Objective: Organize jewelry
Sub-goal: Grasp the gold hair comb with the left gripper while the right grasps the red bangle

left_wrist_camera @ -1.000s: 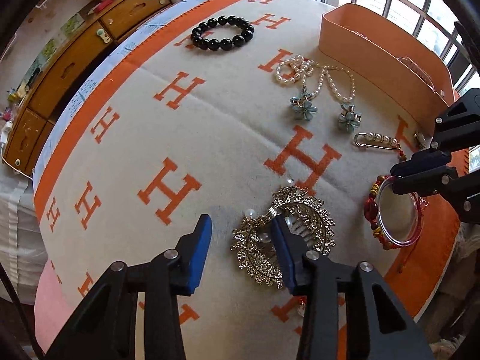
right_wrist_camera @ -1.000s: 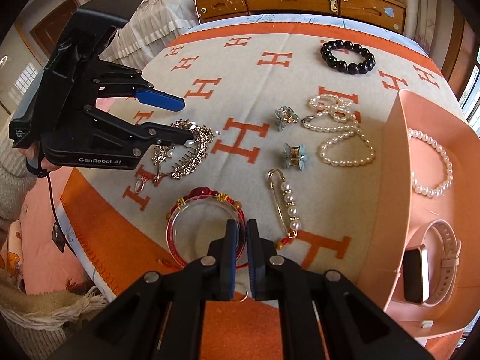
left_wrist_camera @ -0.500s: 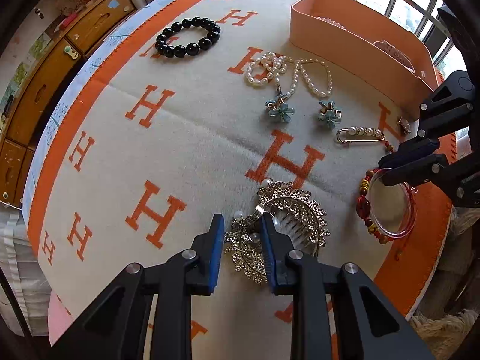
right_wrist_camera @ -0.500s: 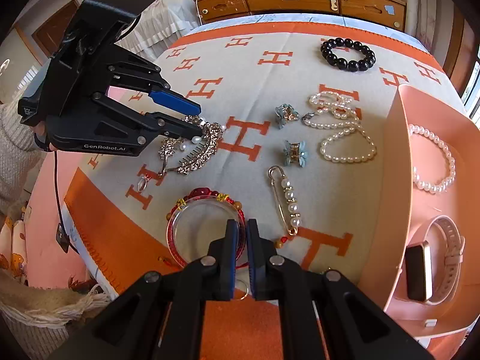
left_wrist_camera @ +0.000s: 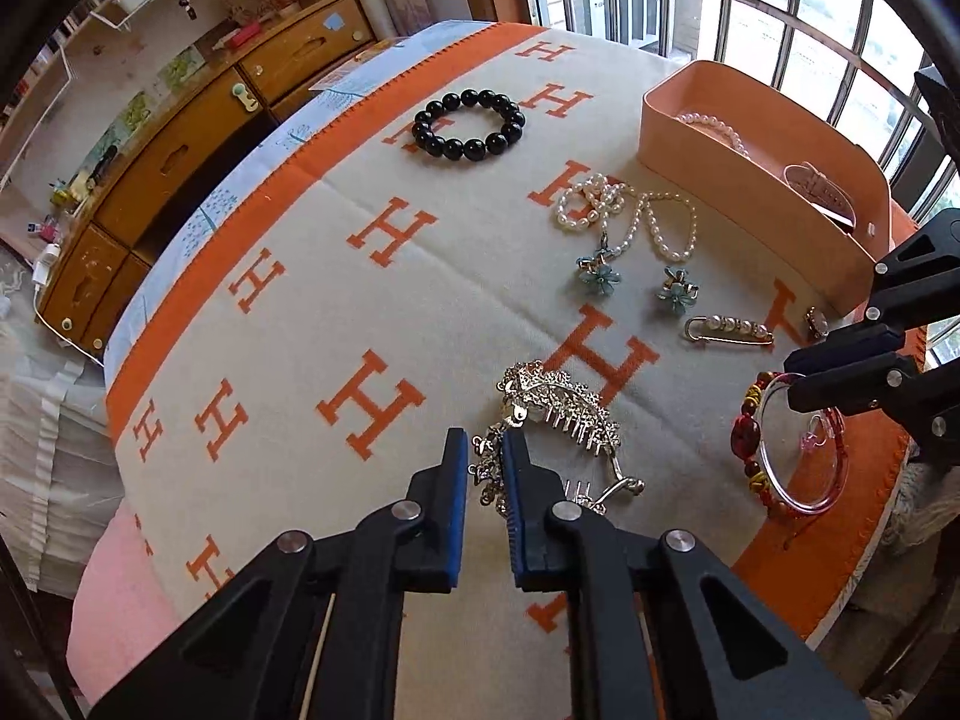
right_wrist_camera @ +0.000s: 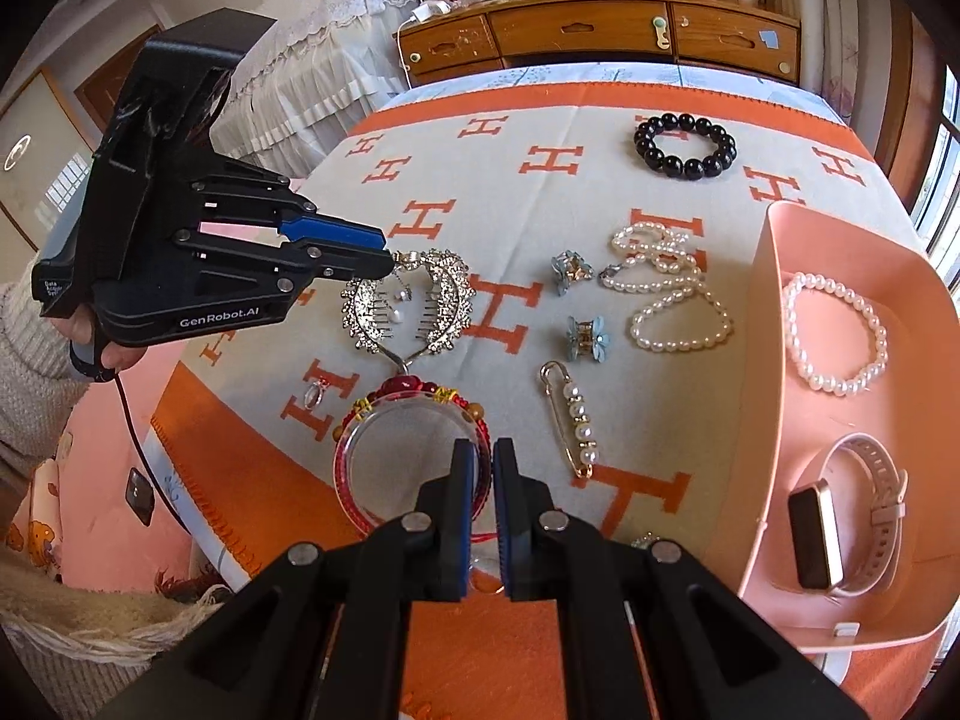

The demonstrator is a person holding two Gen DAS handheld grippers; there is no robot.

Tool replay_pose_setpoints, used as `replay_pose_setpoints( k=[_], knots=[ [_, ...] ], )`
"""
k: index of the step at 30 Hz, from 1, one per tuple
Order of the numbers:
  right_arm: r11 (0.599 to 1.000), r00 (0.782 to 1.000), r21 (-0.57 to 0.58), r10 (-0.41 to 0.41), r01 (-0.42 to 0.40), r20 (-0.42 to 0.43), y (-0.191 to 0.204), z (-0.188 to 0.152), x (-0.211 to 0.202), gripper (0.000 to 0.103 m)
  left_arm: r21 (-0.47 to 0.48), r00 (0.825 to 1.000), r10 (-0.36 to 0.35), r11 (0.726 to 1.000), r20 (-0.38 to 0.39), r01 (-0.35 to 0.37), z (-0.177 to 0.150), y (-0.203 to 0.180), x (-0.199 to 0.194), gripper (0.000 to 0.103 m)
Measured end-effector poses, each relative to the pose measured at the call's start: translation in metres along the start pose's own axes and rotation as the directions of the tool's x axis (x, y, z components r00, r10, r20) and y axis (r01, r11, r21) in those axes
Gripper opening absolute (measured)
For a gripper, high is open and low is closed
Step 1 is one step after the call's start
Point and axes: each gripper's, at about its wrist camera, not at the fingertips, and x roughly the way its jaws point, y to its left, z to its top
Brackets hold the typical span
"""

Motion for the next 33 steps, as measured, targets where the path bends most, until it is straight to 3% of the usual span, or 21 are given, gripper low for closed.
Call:
replay_pose_setpoints(
  k=[17, 22, 24, 26, 32, 33],
  knots=[
    [1.0, 0.999, 0.004, -0.008, 0.008, 0.044, 0.001, -0.01, -0.027, 0.006, 0.027, 0.997, -0.004, 1.0, -0.079, 0.006, -0.002, 0.003, 0.029, 0.012],
    [1.0, 0.999, 0.006, -0.01, 0.009, 0.041, 0.0, -0.01, -0.027, 0.006, 0.017, 0.996, -0.038, 0.999, -0.077, 0.039, 0.003, 0.009, 0.028, 0.025],
    [1.0, 0.999, 0.006, -0.009, 0.008, 0.041, 0.0, -0.01, -0.027, 0.006, 0.016, 0.995, -0.058, 0.998, -0.076, 0.06, 0.004, 0.009, 0.027, 0.047],
    [1.0, 0.999, 0.009, -0.01, 0.009, 0.042, 0.0, -0.01, -0.027, 0.006, 0.029, 0.995, -0.073, 0.997, -0.065, 0.075, 0.004, 0.008, 0.024, 0.054],
    [1.0, 0.999, 0.026, -0.004, 0.003, 0.034, -0.004, -0.008, -0.024, 0.006, 0.066, 0.995, -0.08, 0.994, -0.059, 0.084, 0.009, 0.001, 0.023, 0.053],
    [1.0, 0.999, 0.028, -0.003, 0.002, 0.032, -0.004, -0.008, -0.022, 0.006, 0.066, 0.995, -0.079, 0.994, -0.065, 0.083, 0.01, 0.001, 0.026, 0.045]
  ],
)
